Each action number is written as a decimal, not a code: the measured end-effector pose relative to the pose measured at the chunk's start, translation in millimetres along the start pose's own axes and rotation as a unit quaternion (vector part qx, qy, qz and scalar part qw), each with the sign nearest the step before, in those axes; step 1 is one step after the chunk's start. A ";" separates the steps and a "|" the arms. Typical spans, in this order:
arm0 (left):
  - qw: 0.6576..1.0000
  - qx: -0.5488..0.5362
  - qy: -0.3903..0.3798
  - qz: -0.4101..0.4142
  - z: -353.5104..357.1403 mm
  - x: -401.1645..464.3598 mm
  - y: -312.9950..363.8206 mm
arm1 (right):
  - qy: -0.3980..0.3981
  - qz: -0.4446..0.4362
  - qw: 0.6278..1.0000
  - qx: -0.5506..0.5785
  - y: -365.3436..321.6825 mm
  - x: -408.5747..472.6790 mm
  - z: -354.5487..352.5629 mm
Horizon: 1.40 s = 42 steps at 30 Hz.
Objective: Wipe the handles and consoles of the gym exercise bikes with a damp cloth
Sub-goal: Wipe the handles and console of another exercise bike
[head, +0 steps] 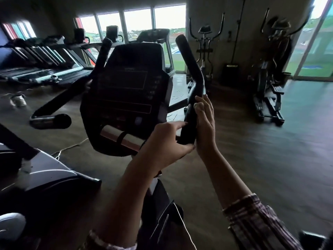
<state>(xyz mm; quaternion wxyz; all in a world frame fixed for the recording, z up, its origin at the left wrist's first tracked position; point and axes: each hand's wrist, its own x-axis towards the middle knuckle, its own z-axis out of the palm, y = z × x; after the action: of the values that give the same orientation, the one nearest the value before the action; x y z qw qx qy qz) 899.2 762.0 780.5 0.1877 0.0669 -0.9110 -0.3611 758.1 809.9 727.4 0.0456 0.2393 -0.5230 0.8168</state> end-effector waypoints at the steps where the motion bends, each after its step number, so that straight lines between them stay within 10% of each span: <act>1: 1.000 0.003 0.000 0.006 -0.8 -1.8 -1.9 | 0.000 -0.002 1.000 -0.006 -0.6 -4.8 0.5; 21: 0.984 0.141 0.074 0.085 -33.4 -29.6 -34.3 | -0.154 -0.175 0.919 -0.317 -24.9 -9.5 -17.5; 26: 0.978 0.121 0.103 0.136 -30.5 -27.3 -45.0 | -0.236 -0.247 0.848 -0.405 -34.9 -24.7 -13.3; 35: 0.966 0.114 0.123 0.196 -26.6 -28.2 -55.4 | -0.184 -0.186 0.899 -0.351 -32.0 -25.8 -13.8; 42: 0.965 0.108 0.133 0.197 -23.9 -29.6 -58.2 | -0.169 -0.136 0.872 -0.439 -38.5 -34.5 -10.4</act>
<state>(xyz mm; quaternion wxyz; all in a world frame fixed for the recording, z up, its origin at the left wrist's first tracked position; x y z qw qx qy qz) 935.0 712.0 748.0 0.3665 -0.0467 -0.9064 -0.2047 797.5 842.4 740.8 0.1678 0.3980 -0.7897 0.4356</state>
